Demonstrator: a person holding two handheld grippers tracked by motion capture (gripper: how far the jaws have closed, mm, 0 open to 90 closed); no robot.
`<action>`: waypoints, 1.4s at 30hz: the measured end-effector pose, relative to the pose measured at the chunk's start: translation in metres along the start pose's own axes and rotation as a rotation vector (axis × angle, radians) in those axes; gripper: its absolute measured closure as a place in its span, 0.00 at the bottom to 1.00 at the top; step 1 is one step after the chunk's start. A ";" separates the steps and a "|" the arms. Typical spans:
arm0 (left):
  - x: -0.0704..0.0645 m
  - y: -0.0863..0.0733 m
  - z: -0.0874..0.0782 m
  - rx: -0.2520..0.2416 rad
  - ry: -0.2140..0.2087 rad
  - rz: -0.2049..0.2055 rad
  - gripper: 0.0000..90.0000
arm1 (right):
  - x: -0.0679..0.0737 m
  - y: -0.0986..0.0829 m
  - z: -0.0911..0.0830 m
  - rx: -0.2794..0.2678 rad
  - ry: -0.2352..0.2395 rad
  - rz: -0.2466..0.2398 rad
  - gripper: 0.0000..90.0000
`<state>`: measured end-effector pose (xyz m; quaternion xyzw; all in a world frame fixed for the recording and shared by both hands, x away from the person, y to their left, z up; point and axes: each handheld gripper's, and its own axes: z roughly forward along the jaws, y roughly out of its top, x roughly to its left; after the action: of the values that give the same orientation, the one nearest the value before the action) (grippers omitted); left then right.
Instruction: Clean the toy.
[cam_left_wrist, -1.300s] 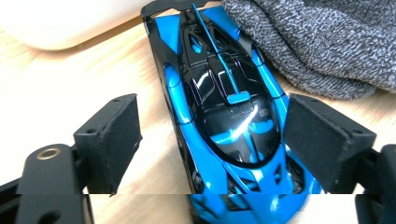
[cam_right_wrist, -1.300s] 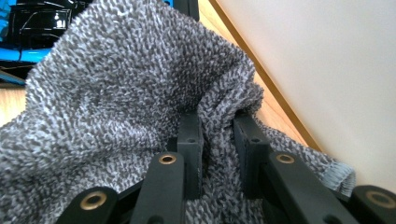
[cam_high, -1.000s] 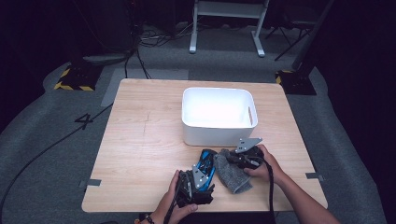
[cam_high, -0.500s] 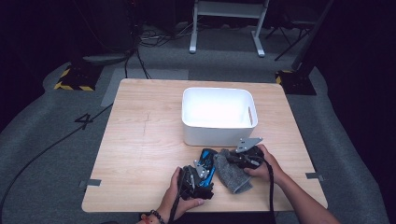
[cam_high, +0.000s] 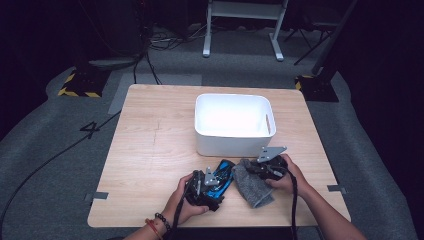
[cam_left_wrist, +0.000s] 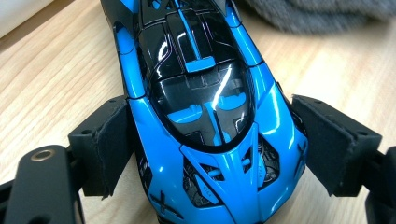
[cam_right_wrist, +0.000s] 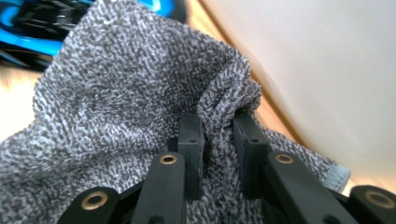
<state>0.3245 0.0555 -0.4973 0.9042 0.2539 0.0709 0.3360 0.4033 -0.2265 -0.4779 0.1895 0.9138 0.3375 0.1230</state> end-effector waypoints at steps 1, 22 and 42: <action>0.002 -0.001 -0.001 0.003 -0.026 0.028 0.19 | -0.003 -0.002 -0.004 -0.007 -0.008 0.018 0.84; 0.048 -0.006 -0.007 0.026 -0.142 0.204 0.18 | 0.017 0.003 0.010 0.027 0.206 -0.039 0.87; 0.059 -0.016 -0.013 -0.029 0.019 0.024 0.19 | 0.011 0.000 -0.004 -0.005 0.095 -0.009 0.84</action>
<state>0.3645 0.1028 -0.5007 0.9014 0.2453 0.0872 0.3460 0.3921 -0.2241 -0.4767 0.1688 0.9186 0.3479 0.0813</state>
